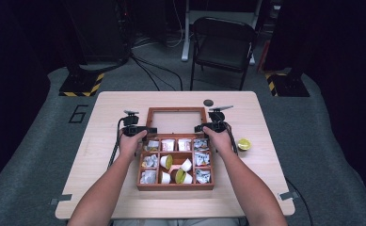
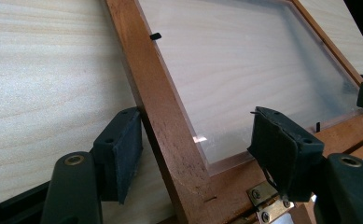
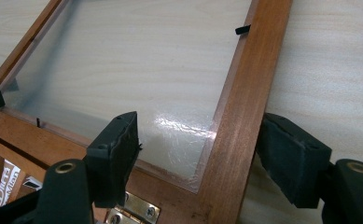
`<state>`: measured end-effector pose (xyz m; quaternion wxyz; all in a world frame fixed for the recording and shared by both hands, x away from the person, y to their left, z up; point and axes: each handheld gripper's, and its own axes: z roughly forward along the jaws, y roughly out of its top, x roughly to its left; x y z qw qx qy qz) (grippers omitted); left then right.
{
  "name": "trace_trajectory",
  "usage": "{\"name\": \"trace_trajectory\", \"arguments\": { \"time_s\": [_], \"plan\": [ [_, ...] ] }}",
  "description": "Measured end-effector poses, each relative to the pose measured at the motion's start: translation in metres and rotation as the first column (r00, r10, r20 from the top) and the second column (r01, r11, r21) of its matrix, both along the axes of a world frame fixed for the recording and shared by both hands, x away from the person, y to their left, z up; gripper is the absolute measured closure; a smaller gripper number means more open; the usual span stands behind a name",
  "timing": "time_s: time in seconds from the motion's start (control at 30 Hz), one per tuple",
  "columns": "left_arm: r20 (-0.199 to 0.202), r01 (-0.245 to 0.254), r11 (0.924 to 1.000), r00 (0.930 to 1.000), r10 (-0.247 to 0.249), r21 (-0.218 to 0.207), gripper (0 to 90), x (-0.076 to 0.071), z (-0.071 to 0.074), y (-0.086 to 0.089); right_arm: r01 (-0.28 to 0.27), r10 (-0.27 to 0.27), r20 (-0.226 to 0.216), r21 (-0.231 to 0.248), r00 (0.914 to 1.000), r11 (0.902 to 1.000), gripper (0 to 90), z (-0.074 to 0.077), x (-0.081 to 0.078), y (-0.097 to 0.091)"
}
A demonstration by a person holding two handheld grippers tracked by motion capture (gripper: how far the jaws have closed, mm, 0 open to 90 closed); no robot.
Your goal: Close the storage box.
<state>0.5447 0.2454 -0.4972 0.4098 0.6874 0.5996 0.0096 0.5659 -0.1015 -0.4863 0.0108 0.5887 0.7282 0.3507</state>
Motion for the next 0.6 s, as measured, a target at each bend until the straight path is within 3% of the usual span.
{"name": "trace_trajectory", "arguments": {
  "time_s": [0.6],
  "plan": [
    [0.025, 0.002, 0.9999, 0.9997, -0.002, -0.013, 36.1, -0.0013, 0.0051, 0.0025, 0.000, 0.001, 0.047, -0.005, 0.9989, 1.0000, 31.0, 0.0066, -0.0026, 0.0006]
  ]
}}
